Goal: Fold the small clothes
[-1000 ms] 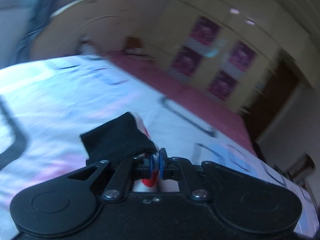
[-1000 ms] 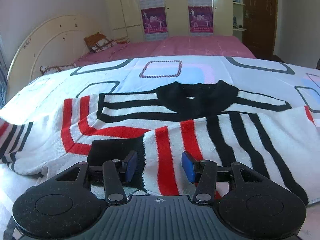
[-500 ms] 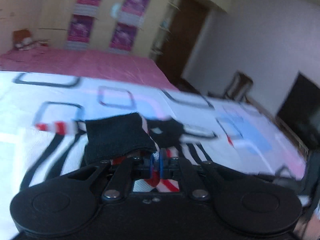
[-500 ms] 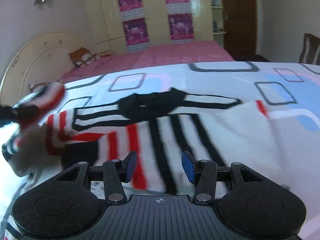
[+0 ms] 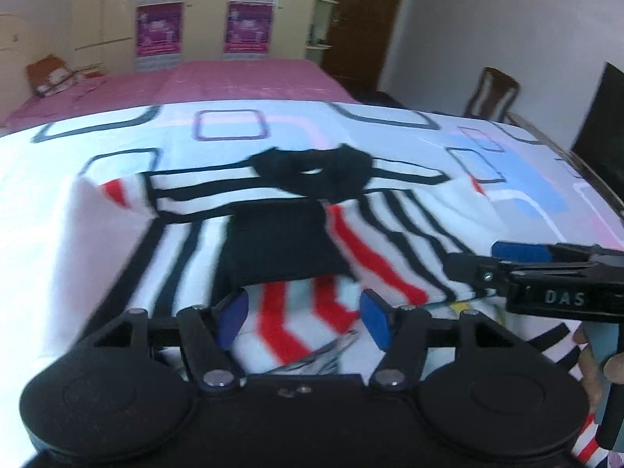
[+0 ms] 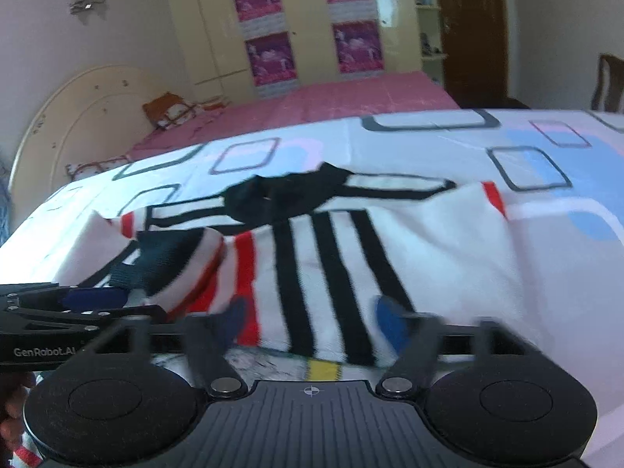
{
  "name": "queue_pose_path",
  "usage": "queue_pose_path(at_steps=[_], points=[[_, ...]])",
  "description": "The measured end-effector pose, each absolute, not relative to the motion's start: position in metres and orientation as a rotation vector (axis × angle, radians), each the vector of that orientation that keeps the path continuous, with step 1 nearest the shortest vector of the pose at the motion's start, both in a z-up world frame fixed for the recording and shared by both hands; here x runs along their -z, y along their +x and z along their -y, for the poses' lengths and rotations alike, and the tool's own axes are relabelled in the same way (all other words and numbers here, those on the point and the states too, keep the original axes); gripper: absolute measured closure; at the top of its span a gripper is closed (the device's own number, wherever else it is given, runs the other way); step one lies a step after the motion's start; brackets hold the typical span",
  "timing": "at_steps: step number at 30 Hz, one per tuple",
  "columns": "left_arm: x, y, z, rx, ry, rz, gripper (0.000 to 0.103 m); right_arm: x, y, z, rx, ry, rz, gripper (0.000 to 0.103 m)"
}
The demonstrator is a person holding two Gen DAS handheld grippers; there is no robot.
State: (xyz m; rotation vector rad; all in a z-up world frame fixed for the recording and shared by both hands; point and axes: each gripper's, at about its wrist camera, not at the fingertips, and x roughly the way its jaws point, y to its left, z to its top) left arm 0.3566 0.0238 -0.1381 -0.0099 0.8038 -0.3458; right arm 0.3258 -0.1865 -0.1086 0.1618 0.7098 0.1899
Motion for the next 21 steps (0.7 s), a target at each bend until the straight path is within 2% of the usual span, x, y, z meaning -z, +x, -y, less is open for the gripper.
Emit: queue_pose_path(at_steps=[12,14,15,16,21], points=[[0.130,0.344,-0.085,0.114,0.004,-0.800,0.040,0.111,0.344,0.109,-0.322,-0.020,-0.687,0.025],[0.131,0.342,-0.092,0.099,0.009,-0.798,0.040,0.115,0.347,0.097,-0.326,-0.055,-0.685,0.030],[0.132,0.340,-0.095,0.093,0.015,-0.796,0.040,0.118,0.350,0.092,-0.332,-0.071,-0.695,0.039],[0.133,0.339,-0.098,0.088,0.020,-0.794,0.040,0.122,0.353,0.088,-0.340,-0.082,-0.712,0.043],[0.140,0.334,-0.114,0.056,0.010,-0.809,0.038,0.132,0.358,0.074,-0.355,-0.113,-0.732,0.043]])
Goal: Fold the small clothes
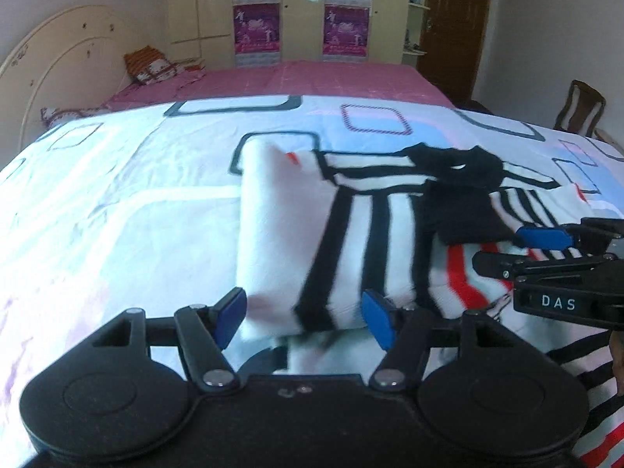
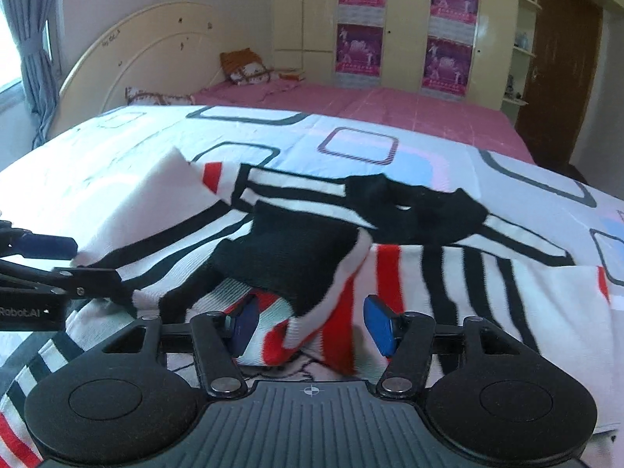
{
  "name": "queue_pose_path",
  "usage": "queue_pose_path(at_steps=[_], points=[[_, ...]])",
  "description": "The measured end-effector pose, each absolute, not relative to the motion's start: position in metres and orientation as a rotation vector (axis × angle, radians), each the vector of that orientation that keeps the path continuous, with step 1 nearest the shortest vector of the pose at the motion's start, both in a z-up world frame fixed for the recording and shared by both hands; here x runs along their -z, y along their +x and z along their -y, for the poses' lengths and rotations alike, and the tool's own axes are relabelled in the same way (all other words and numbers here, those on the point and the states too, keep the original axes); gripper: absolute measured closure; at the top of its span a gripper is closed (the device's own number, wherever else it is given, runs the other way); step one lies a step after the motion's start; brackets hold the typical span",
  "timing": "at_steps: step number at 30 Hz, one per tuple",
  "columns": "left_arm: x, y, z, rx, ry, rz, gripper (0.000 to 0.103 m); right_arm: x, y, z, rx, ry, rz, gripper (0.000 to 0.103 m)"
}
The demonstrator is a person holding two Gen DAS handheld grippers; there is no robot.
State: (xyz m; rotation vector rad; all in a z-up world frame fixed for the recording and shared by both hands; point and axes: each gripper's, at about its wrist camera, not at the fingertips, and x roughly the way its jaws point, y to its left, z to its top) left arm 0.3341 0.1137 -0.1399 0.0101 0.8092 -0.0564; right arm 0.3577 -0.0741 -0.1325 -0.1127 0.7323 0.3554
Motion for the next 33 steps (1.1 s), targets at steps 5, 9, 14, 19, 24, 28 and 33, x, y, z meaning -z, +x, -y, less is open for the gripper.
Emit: queue_pose_path(at_steps=[5,9,14,19,24,28,33], points=[[0.150,0.333,-0.122,0.050,0.002,-0.839,0.038,0.138,0.360,0.057,-0.351,-0.210,-0.706,0.043],[0.155,0.333,-0.123,0.053,0.013,-0.844,0.038,0.142,0.376,0.061,-0.315,-0.172,-0.723,0.078],[0.157,0.325,-0.120,0.087,0.024,-0.845,0.032,0.119,0.381,0.094,-0.283,0.015,-0.694,0.096],[0.166,0.314,-0.112,0.097,0.081,-0.841,0.032,0.099,0.385,0.140,-0.198,0.164,-0.666,0.097],[0.165,0.328,-0.108,0.064,0.058,-0.791,0.051,0.101,0.381,0.167,-0.160,0.186,-0.680,0.097],[0.170,0.338,-0.109,0.051,0.065,-0.773,0.069,0.110,0.372,0.193,-0.120,0.249,-0.702,0.097],[0.173,0.337,-0.118,0.057,0.004,-0.776,0.079,0.132,0.362,0.213,-0.074,0.281,-0.786,0.097]])
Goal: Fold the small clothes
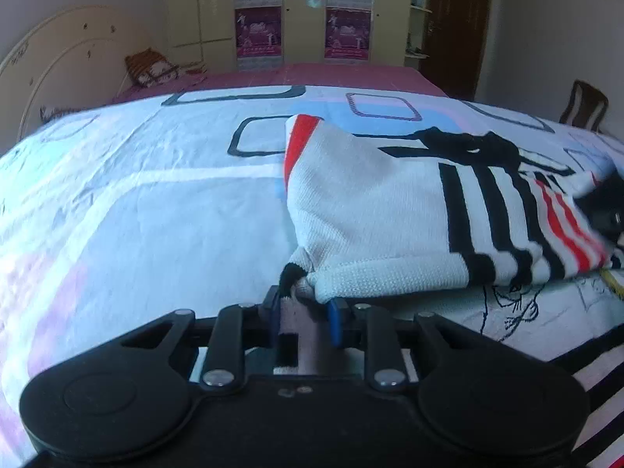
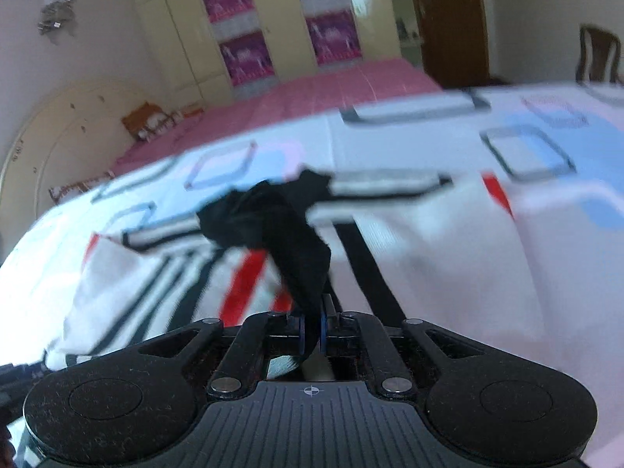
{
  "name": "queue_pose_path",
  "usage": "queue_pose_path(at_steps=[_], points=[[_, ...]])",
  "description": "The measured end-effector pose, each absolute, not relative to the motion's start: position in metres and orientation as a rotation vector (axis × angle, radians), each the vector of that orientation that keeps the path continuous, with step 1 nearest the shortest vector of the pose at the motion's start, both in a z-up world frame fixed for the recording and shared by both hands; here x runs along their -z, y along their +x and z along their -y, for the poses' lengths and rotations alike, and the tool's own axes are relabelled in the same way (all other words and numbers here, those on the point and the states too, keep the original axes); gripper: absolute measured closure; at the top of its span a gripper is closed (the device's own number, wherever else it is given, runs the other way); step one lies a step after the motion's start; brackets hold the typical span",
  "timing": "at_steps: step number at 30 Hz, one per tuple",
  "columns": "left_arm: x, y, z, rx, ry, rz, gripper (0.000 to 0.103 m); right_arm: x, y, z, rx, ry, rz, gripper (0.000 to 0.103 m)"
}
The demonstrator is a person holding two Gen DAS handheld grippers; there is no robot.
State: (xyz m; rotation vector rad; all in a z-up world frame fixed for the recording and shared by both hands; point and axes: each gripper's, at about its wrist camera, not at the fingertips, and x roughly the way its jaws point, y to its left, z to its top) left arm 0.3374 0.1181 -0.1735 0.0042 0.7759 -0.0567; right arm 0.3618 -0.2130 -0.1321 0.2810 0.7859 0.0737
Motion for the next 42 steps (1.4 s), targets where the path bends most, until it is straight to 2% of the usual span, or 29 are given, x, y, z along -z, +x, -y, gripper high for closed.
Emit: queue_pose_path(at_steps=[2,4,10,12,15,18,19,21,26,28,32,33,34,36,38,40,42], points=[[0.172,0.338,-0.122,0.059,-0.023,-0.790,0.079,0.135,0.355,0.225,-0.049,0.305,-0.793,0.096],[0.171,0.338,-0.124,0.063,-0.029,-0.800,0.079,0.135,0.350,0.235,-0.034,0.319,-0.794,0.088],[0.164,0.333,-0.131,0.081,-0.074,-0.837,0.079,0.130,0.340,0.253,0.012,0.273,-0.803,0.087],[0.156,0.326,-0.135,0.099,-0.101,-0.837,0.071,0.130,0.338,0.260,0.001,0.306,-0.805,0.087],[0.140,0.318,-0.137,0.104,-0.110,-0.809,0.068,0.118,0.336,0.264,0.031,0.276,-0.746,0.087],[0.132,0.327,-0.137,0.095,-0.125,-0.800,0.056,0.109,0.344,0.259,-0.009,0.252,-0.722,0.084],[0.132,0.333,-0.135,0.090,-0.133,-0.801,0.052,0.110,0.349,0.257,-0.025,0.250,-0.739,0.065],[0.133,0.348,-0.132,0.099,-0.158,-0.811,0.051,0.116,0.354,0.254,-0.016,0.243,-0.758,0.035],[0.141,0.387,-0.125,0.097,-0.197,-0.818,0.050,0.132,0.358,0.258,-0.041,0.302,-0.802,0.038],[0.145,0.403,-0.125,0.089,-0.212,-0.820,0.050,0.135,0.361,0.257,-0.046,0.307,-0.811,0.057],[0.156,0.434,-0.124,0.075,-0.210,-0.827,0.053,0.138,0.366,0.250,-0.061,0.283,-0.813,0.060],[0.160,0.441,-0.125,0.074,-0.221,-0.830,0.055,0.139,0.367,0.248,-0.065,0.279,-0.812,0.066],[0.163,0.446,-0.126,0.076,-0.235,-0.832,0.059,0.139,0.367,0.247,-0.070,0.278,-0.812,0.077],[0.168,0.453,-0.129,0.069,-0.258,-0.827,0.067,0.139,0.369,0.245,-0.080,0.274,-0.805,0.087],[0.172,0.457,-0.133,0.049,-0.274,-0.807,0.082,0.139,0.370,0.240,-0.082,0.245,-0.793,0.088],[0.172,0.455,-0.136,0.026,-0.274,-0.785,0.090,0.136,0.371,0.236,-0.092,0.219,-0.773,0.092],[0.172,0.452,-0.138,0.003,-0.272,-0.760,0.092,0.130,0.370,0.231,-0.102,0.178,-0.724,0.092]])
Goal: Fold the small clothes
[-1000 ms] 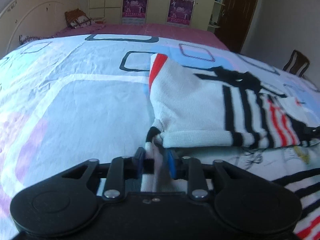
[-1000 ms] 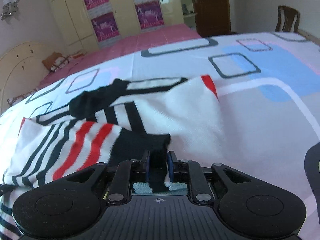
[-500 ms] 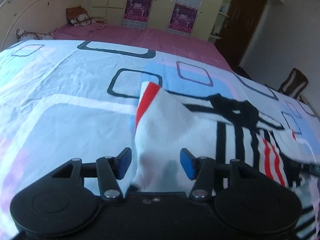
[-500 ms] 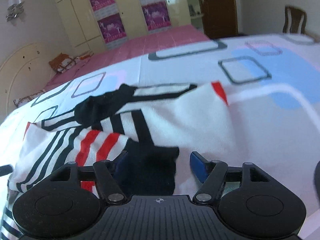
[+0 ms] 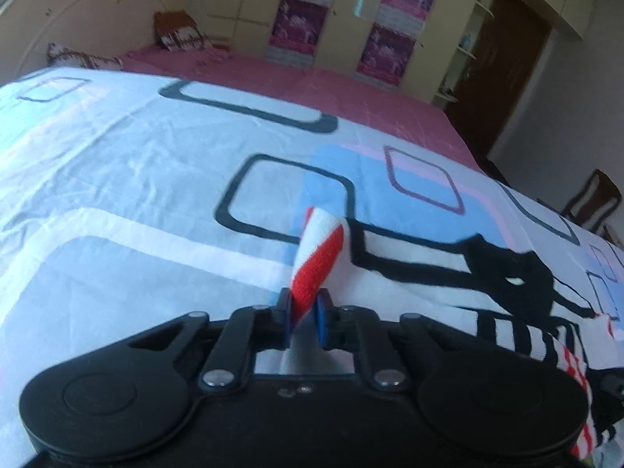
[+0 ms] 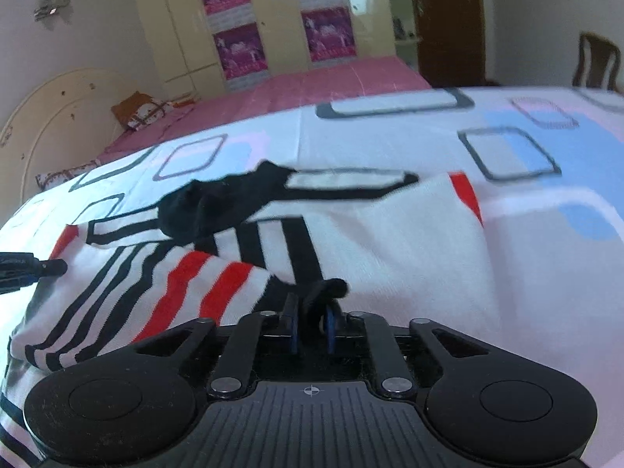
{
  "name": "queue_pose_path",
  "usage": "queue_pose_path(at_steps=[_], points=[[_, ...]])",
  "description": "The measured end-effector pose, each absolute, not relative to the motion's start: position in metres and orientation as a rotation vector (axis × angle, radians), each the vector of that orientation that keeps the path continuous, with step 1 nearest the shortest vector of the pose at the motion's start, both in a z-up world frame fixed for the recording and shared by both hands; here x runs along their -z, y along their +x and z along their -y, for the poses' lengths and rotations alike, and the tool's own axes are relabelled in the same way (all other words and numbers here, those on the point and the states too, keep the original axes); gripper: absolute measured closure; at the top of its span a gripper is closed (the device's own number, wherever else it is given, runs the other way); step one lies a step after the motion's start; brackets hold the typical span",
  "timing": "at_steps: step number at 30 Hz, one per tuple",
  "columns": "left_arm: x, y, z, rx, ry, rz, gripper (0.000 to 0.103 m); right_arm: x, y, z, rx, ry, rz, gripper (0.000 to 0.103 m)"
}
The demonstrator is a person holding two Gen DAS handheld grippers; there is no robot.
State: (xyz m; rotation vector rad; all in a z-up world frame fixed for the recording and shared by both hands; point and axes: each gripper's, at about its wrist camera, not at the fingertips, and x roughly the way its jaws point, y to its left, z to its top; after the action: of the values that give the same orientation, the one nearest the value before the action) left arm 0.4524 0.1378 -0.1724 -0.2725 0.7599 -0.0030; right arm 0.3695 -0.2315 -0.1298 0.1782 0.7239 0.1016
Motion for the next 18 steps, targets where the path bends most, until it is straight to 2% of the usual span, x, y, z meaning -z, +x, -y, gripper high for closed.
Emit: queue_pose_path(at_steps=[3,7,10,18], points=[[0.176,0.448,-0.141,-0.034,-0.289,-0.732,0.092,0.125,0.371,0.226,-0.111,0.120,-0.677,0.092],[0.179,0.450,-0.140,-0.050,-0.295,-0.732,0.090,0.151,0.383,0.236,-0.083,0.125,-0.765,0.092],[0.171,0.451,-0.143,-0.076,-0.273,-0.735,0.074,0.142,0.382,0.240,-0.077,0.116,-0.750,0.092],[0.139,0.439,-0.135,-0.058,-0.208,-0.689,0.073,0.117,0.381,0.245,-0.063,0.145,-0.664,0.091]])
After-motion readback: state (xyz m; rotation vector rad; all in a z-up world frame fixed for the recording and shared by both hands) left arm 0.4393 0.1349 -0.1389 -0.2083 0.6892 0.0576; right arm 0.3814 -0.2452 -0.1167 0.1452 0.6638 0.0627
